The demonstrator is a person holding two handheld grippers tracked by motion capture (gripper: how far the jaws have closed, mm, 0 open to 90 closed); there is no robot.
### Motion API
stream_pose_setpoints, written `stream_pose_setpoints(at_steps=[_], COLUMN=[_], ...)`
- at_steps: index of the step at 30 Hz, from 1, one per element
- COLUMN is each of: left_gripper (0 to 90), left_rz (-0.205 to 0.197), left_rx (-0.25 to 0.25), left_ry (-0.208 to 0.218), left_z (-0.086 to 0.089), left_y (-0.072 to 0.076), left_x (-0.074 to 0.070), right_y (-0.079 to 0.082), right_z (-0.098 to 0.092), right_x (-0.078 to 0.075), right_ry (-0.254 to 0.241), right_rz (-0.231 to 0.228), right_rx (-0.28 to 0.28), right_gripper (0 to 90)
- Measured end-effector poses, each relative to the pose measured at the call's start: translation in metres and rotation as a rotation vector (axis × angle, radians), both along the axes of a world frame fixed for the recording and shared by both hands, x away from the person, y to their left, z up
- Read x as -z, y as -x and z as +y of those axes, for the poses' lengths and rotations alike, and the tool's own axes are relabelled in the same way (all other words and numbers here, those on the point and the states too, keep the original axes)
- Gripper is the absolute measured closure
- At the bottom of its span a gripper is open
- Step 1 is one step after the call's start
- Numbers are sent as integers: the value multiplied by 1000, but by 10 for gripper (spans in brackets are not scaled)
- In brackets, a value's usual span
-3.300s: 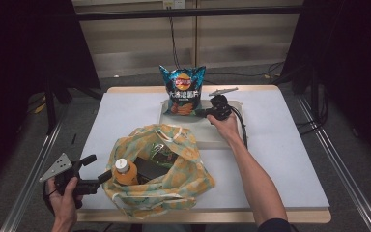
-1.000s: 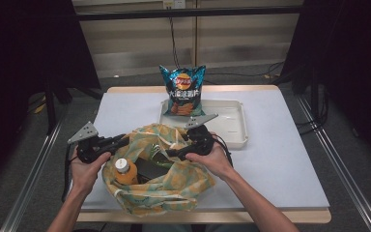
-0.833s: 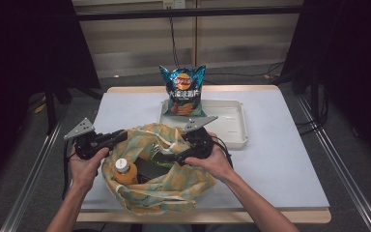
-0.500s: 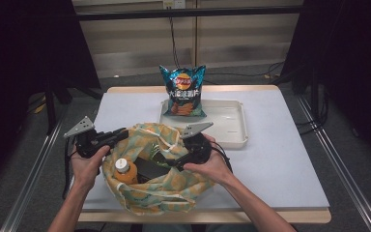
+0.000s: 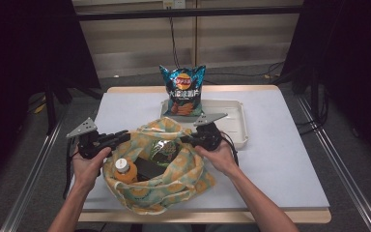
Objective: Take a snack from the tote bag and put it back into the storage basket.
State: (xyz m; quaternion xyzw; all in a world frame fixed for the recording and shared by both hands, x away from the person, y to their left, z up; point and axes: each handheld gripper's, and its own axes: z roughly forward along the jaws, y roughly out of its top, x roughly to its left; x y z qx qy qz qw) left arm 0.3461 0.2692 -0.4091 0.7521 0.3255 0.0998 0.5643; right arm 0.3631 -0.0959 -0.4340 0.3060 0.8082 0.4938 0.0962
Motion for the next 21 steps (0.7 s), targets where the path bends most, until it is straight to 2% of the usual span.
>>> stream_pose_setpoints(at_steps=[3,6,7,12,16,18,21], left_gripper=[797,797,797,797,787,781,781], left_rz=[8,15,12,29,33,32,32], left_rx=[-6,3,1,-6,-9,-6,-9], left_ry=[-28,-30,-43,-55,-37,-39,-41], left_z=[-6,-9,-10,-9,-8,-8,-10], left_y=[-2,-5,-6,-10,-11,-12,-12], left_x=[3,5,5,10,10,10,10], right_y=[-11,-21,-24,-36,-36,-36,-40], right_z=[-7,-9,-9,-9,-12,-14,-15], right_x=[-3,-2,-1,11,2,-4,-9], right_ry=[-7,3,5,11,-30,-33,-37], right_rz=[-16,-17,-14,39,2,-31,-44], right_rx=[47,89,96,116,121,150,176], right_gripper=[895,889,885,868,878,889,892])
